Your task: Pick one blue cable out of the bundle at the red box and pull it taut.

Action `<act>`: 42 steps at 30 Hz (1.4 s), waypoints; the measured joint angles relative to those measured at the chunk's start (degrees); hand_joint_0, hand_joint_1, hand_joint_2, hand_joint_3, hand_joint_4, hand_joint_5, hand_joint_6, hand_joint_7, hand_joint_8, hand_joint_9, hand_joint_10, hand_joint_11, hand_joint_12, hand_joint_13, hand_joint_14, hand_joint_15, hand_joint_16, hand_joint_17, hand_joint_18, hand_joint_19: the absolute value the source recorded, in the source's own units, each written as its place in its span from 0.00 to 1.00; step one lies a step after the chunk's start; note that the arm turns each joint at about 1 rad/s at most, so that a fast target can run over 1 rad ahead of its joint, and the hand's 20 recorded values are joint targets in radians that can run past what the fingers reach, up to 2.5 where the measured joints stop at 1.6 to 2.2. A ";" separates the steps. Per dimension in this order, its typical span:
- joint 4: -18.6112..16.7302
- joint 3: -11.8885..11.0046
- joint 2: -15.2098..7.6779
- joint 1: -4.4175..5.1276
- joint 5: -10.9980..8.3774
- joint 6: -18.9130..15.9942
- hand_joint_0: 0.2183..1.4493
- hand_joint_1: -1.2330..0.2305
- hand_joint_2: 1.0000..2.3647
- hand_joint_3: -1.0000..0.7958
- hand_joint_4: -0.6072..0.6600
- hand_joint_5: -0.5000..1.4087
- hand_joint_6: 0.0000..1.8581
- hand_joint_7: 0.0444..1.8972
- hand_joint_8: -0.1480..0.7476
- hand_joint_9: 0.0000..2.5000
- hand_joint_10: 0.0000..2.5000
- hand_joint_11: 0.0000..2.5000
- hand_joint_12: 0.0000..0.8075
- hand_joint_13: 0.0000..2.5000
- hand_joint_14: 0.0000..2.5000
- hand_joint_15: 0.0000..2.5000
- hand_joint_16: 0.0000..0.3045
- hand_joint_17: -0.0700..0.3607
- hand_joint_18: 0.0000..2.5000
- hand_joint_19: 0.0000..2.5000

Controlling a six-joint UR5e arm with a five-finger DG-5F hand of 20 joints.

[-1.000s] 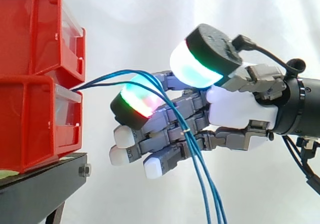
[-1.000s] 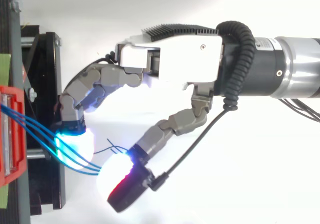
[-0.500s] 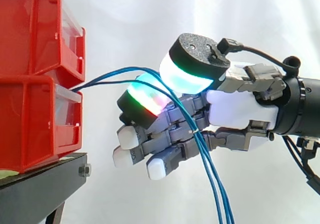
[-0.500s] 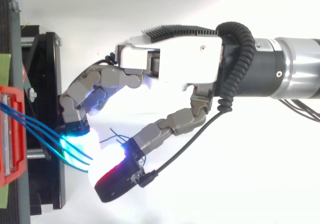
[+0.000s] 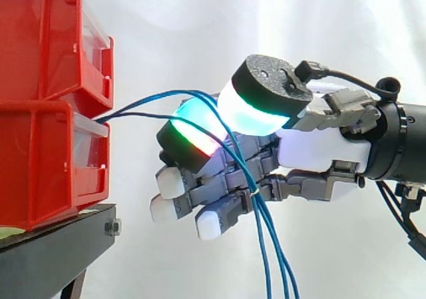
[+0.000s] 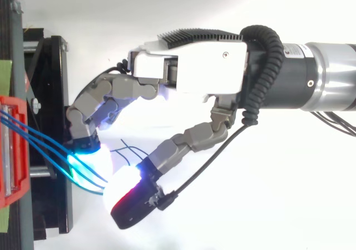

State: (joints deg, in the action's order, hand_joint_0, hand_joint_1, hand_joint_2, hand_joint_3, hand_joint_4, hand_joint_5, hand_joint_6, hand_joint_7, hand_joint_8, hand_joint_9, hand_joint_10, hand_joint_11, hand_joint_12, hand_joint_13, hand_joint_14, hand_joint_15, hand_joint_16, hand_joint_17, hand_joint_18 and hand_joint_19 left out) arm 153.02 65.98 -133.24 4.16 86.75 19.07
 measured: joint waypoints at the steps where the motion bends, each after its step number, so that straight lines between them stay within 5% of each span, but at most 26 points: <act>1: -0.01 0.00 0.00 0.00 0.00 0.00 0.50 0.15 0.00 0.28 0.52 0.15 0.49 0.47 0.44 0.25 0.00 0.19 0.42 0.21 0.00 0.08 0.18 0.46 0.27 0.11; 8: -0.10 0.01 0.00 0.04 0.00 0.00 0.45 0.12 0.00 0.28 0.55 0.14 0.48 0.45 0.42 0.23 0.00 0.19 0.42 0.20 0.00 0.07 0.19 0.46 0.27 0.10; 10: -0.03 0.01 0.00 0.04 0.00 0.00 0.32 0.11 0.00 0.28 0.61 0.14 0.48 0.44 0.45 0.22 0.01 0.19 0.44 0.20 0.00 0.08 0.19 0.47 0.27 0.11; 16: 0.06 -0.02 0.00 0.05 0.00 0.00 0.19 0.22 0.00 0.28 0.67 0.16 0.46 0.44 0.54 0.29 0.00 0.19 0.50 0.23 0.00 0.09 0.22 0.52 0.30 0.14; 28: 0.07 0.00 0.00 0.06 -0.03 -0.08 0.30 0.38 0.00 0.31 0.64 0.20 0.44 0.56 0.55 0.43 0.01 0.22 0.44 0.30 0.00 0.11 0.20 0.48 0.35 0.17; 42: 0.09 0.00 0.00 0.04 -0.08 -0.09 0.34 0.24 0.02 0.44 0.63 0.19 0.47 0.56 0.55 0.42 0.01 0.23 0.44 0.31 0.00 0.12 0.20 0.48 0.36 0.17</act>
State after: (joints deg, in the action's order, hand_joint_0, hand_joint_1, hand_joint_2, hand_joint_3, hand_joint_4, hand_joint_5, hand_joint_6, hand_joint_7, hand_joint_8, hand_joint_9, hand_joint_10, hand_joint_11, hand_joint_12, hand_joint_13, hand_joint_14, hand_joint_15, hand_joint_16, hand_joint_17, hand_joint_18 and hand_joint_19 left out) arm 153.11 65.99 -133.24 4.20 86.67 18.99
